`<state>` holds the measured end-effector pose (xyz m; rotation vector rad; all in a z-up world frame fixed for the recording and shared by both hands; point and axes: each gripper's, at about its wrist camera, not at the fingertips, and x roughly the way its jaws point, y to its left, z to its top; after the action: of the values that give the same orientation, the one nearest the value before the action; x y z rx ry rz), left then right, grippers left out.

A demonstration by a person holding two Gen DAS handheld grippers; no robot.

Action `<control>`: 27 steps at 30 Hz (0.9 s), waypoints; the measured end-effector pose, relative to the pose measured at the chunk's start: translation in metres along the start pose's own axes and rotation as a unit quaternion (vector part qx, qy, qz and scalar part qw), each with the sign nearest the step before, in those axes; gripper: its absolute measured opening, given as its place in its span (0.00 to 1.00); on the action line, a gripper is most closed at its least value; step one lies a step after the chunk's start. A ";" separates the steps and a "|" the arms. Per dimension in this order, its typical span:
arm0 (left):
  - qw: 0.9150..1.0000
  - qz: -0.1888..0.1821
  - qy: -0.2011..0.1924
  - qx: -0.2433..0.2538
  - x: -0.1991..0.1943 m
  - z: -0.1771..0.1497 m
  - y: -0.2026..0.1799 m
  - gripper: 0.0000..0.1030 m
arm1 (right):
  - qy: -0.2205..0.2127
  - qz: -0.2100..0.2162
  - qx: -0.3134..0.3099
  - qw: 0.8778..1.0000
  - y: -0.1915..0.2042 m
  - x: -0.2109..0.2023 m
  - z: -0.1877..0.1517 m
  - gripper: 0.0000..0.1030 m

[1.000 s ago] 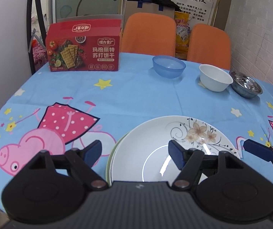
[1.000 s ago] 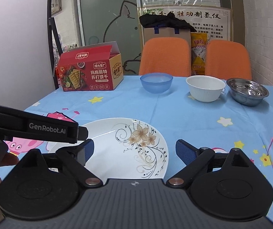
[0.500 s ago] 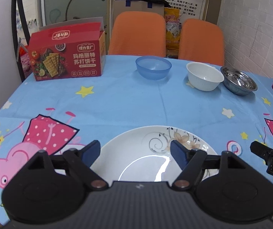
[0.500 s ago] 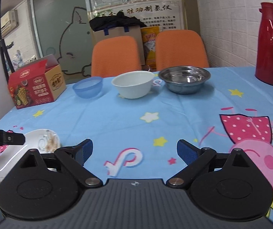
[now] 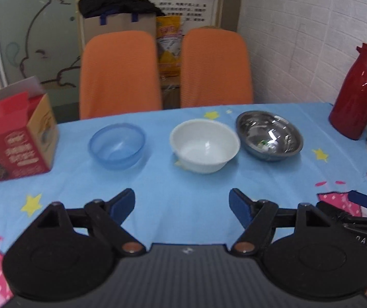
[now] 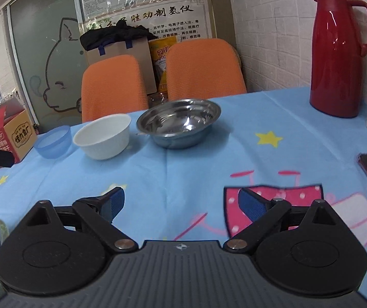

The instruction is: Organize plates and bowls

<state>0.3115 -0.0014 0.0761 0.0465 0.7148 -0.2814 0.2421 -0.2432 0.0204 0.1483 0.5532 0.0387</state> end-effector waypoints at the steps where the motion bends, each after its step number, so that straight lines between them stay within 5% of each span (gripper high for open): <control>1: 1.000 -0.014 0.000 0.006 0.011 0.013 -0.008 0.72 | -0.003 -0.001 0.001 1.000 -0.005 0.006 0.009 1.00; 8: 0.994 -0.096 0.043 0.029 0.132 0.094 -0.061 0.72 | 0.009 -0.018 0.022 1.000 -0.042 0.071 0.067 1.00; 15: 0.990 -0.085 0.105 0.038 0.228 0.111 -0.085 0.71 | 0.064 -0.025 0.058 0.996 -0.055 0.138 0.076 1.00; 19: 0.987 -0.076 0.130 0.052 0.248 0.104 -0.091 0.65 | 0.083 -0.019 0.060 0.995 -0.049 0.157 0.072 1.00; 21: 0.986 -0.078 0.132 0.063 0.250 0.101 -0.096 0.52 | 0.078 -0.018 0.045 0.996 -0.043 0.160 0.072 1.00; 25: 0.985 -0.077 0.127 0.089 0.247 0.098 -0.107 0.39 | 0.077 -0.016 0.008 0.997 -0.034 0.159 0.072 1.00; 27: 0.983 -0.081 0.130 0.098 0.246 0.095 -0.112 0.36 | 0.080 -0.009 -0.004 0.997 -0.031 0.159 0.073 0.91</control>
<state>0.5192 -0.1812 -0.0065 0.2161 0.9506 -0.5070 0.4155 -0.2709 -0.0061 0.1326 0.7148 0.0356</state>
